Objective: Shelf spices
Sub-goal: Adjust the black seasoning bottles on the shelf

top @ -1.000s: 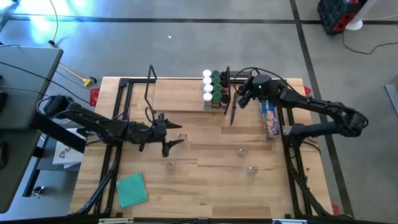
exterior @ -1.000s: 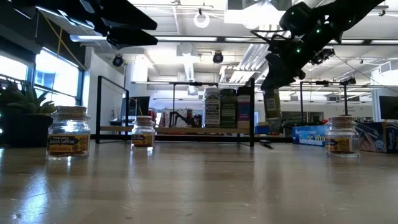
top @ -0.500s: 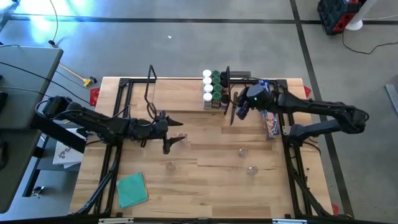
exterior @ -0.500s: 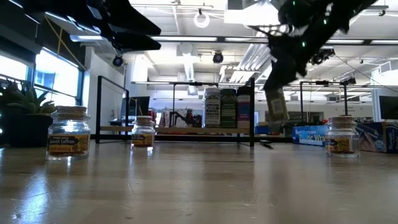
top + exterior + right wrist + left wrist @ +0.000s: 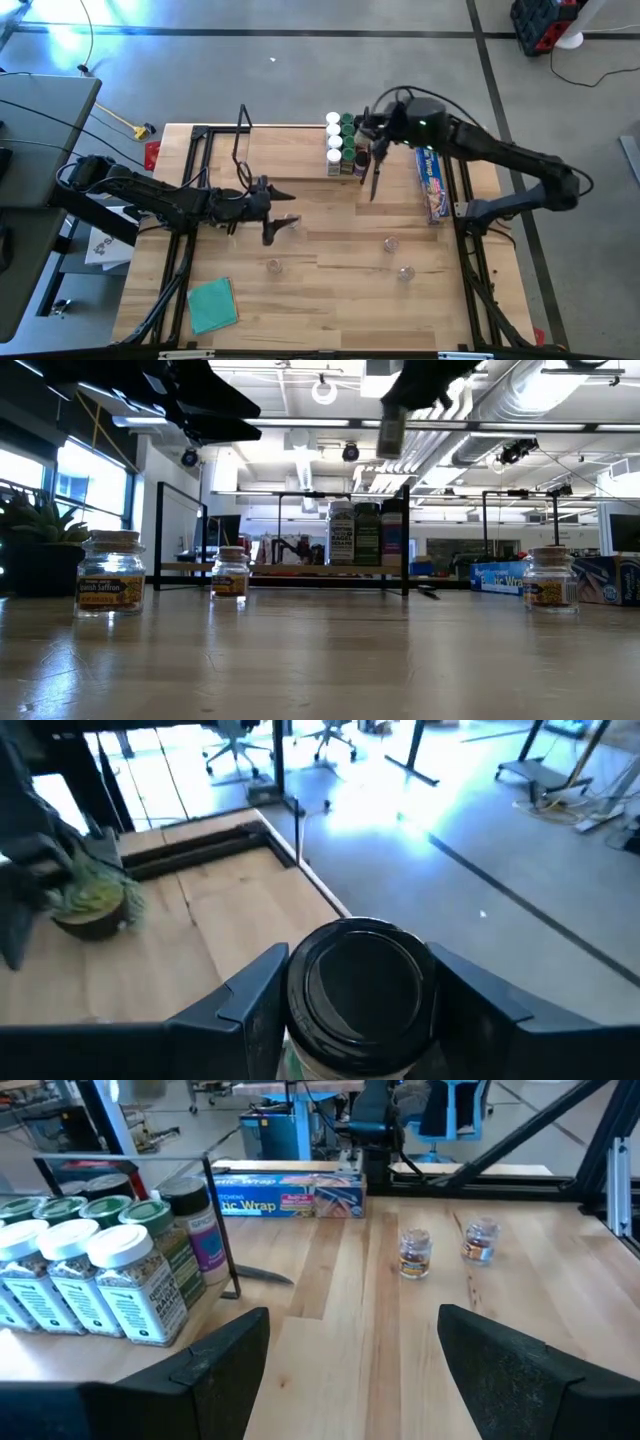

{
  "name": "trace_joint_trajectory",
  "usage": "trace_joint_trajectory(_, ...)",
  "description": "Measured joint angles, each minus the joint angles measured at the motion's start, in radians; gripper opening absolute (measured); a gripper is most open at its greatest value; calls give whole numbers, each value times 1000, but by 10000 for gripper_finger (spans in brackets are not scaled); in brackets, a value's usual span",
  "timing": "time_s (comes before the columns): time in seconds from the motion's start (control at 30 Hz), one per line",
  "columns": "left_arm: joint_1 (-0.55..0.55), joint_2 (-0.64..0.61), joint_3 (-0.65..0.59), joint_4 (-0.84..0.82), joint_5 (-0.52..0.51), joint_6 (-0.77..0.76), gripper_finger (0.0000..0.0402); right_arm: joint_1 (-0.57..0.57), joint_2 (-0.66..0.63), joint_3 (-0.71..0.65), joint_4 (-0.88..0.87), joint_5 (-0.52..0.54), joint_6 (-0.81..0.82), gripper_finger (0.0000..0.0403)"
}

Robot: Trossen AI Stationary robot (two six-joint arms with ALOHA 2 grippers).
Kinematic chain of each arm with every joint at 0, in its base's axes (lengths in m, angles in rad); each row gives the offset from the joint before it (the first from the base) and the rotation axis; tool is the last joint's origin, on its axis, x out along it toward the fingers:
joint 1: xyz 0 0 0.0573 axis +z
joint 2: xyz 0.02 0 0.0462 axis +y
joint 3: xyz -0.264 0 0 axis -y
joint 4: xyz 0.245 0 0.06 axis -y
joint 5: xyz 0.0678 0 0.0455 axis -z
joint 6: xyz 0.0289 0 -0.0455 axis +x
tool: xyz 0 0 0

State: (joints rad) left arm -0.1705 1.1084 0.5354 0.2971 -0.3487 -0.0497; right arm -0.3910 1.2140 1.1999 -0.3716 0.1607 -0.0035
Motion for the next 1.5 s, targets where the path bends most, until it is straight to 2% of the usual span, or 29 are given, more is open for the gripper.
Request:
trace_joint_trajectory(0.17, 2, 0, 0, 3, -1, 0, 284, -52, 130, 0, 74, -26, -59, 191)
trace_joint_trajectory(0.37, 2, 0, 0, 1, -1, -9, 284, -68, 228, 68, 41, -38, -107, 191)
trace_joint_trajectory(0.5, 2, 0, 0, 0, -1, -9, 284, -53, 212, 146, -31, -9, -135, 191)
trace_joint_trajectory(0.6, 2, 0, 0, -1, -1, -9, 284, -39, 160, 214, -167, 35, -134, 191)
trace_joint_trajectory(0.7, 2, 0, 0, -1, -1, -9, 284, -33, 78, 223, -316, 78, -91, 191)
trace_joint_trajectory(0.77, 2, 0, 0, 0, -2, -8, 284, -36, 17, 169, -345, 114, -44, 191)
trace_joint_trajectory(0.87, 2, 0, 0, 1, -2, -7, 284, -51, -87, 0, -305, 125, 27, 191)
trace_joint_trajectory(0.97, 2, 0, 0, 8, -3, 12, 284, -77, -175, -205, -151, 119, 77, 191)
trace_joint_trajectory(1.1, 2, 0, 0, 19, -3, 27, 284, -115, -220, -431, 96, 30, 95, 191)
trace_joint_trajectory(1.23, 2, 0, 0, 22, -2, 25, 284, -140, -220, -558, 214, 9, 101, 191)
trace_joint_trajectory(1.5, 6, 0, 0, 31, -2, 9, 284, -147, -220, -735, 272, -23, 51, 191)
